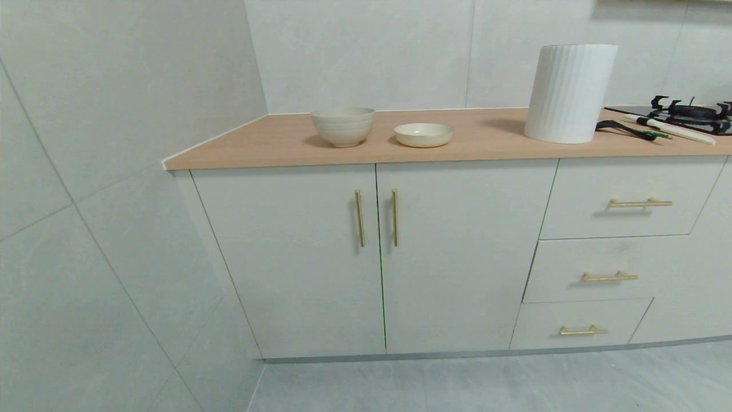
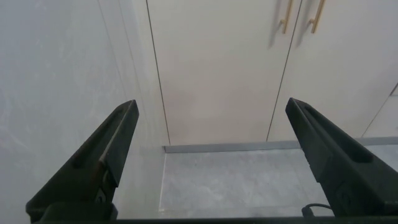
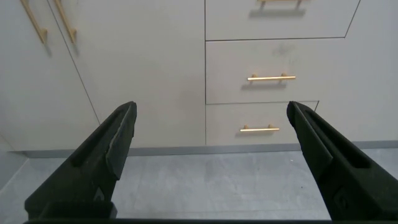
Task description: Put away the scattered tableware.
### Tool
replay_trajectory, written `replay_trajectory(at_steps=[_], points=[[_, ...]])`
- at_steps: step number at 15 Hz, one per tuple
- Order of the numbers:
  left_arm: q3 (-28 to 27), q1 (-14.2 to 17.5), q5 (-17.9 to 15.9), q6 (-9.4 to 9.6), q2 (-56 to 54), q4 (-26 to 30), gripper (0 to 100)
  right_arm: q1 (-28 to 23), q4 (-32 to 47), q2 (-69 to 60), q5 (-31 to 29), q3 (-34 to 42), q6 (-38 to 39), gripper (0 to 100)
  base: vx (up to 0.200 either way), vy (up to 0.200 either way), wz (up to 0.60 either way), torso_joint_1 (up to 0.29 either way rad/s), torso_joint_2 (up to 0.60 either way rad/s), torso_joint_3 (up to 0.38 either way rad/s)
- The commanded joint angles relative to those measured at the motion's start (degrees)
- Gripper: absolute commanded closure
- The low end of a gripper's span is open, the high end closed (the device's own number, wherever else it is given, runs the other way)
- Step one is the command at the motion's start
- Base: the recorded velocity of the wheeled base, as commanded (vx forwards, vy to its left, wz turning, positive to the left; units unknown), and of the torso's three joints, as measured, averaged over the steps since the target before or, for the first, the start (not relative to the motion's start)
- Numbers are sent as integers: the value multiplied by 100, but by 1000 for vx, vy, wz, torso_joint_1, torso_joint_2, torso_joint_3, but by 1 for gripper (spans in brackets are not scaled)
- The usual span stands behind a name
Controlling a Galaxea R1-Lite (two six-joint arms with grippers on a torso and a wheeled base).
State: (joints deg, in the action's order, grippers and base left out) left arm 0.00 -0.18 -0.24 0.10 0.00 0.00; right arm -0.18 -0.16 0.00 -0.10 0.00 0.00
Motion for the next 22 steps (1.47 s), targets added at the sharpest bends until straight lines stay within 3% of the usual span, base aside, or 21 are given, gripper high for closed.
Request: replay_trajectory(at_steps=[1,8,22], points=[[0,1,-2,-1,0,0,0,1,-2,9,1,0,0,0,200,0,0,2,7,2],[0,1,-2,-1,0,0,0,1,-2,9,1,0,-9,0,200,0,0,2,4,4],[0,1,-2,-10,9,0,0,1,-2,9,1,0,-9,0,0,0,86,0,1,0]])
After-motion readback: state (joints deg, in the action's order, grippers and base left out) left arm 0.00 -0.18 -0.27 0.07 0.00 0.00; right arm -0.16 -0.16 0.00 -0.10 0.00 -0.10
